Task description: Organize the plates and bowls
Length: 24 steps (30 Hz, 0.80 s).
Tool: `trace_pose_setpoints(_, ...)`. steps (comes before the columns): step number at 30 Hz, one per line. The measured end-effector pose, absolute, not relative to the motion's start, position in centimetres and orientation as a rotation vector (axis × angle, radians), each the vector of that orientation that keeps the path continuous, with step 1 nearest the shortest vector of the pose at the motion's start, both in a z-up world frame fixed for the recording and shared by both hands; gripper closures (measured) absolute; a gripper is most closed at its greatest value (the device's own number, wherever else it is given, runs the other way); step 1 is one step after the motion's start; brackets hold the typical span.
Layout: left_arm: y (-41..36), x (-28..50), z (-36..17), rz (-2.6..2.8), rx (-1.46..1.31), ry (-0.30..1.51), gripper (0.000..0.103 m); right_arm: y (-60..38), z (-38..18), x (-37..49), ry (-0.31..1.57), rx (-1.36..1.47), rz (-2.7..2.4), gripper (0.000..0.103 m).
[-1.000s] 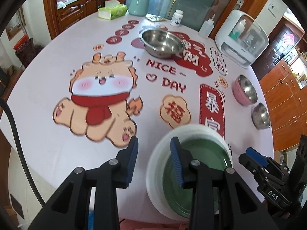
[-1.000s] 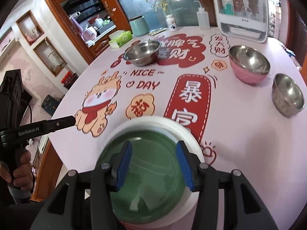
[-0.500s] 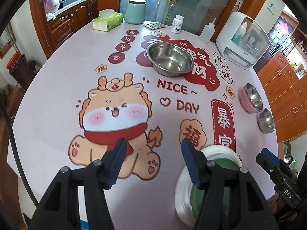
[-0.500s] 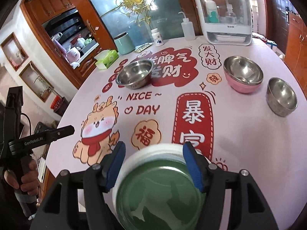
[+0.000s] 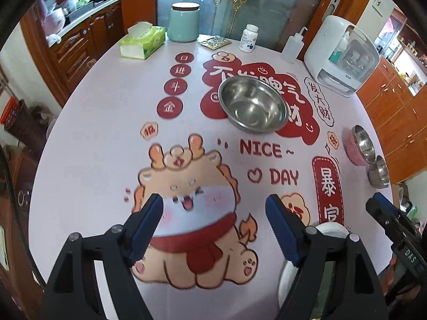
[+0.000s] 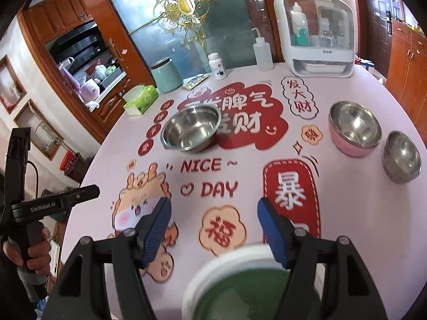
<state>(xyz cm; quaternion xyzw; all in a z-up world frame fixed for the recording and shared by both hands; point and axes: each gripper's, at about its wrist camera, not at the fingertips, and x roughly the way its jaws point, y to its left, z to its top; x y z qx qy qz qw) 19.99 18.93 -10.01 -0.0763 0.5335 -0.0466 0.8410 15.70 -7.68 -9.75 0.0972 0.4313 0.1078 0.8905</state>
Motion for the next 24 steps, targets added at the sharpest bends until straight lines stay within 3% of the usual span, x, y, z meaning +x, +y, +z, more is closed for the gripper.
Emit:
trace_pose_setpoints(12,20.4,28.2,-8.2,-0.132,-0.081,1.138,0.025,-4.5,-9.1,22.6,0.887,0.248,0.211,0.036)
trace_pose_setpoints(24,18.6,34.7,-11.0,-0.140,-0.015,1.222,0.025,-4.8,-11.1,29.2,0.955,0.366,0.177,0.036)
